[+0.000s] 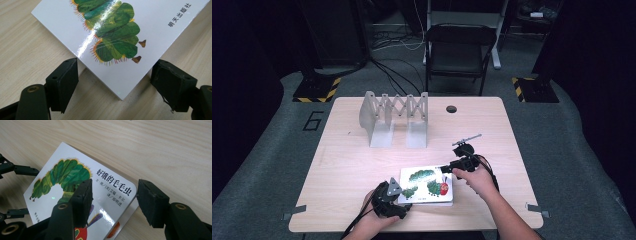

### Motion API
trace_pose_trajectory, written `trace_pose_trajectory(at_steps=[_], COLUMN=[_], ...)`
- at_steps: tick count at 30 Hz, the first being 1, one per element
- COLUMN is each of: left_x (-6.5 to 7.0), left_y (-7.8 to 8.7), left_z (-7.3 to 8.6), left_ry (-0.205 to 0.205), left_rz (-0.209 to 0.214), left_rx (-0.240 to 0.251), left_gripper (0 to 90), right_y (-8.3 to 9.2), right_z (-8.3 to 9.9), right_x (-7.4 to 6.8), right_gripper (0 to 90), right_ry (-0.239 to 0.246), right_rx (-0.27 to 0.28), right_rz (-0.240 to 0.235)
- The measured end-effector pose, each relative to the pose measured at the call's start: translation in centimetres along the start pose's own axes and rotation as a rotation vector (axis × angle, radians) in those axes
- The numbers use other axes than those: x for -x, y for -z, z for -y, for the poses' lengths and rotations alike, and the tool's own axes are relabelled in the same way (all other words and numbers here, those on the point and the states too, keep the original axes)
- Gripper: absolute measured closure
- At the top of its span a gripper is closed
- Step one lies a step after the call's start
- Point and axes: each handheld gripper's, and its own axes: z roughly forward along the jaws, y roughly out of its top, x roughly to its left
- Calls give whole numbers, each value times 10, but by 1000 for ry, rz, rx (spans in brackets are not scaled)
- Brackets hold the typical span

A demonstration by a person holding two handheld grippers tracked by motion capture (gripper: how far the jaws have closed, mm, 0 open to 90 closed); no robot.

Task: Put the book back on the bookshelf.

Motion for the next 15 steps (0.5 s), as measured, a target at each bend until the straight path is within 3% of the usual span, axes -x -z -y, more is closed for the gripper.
trace_pose_trajectory(at_steps=[5,12,15], left_x=[2,1,2], left_y=[-2,-3,-3], left_z=[-1,-4,-6], left_ry=[6,57,55], left_rz=[-15,-8,-16], left_rx=[6,4,-8], left_gripper=[204,194,184], right_y=[4,10,13], right_z=[-4,-10,-13], right_x=[-4,-10,-13], right_gripper=[462,461,461], right_ry=[27,45,50], right_rx=[5,12,13], right_rz=[11,19,24])
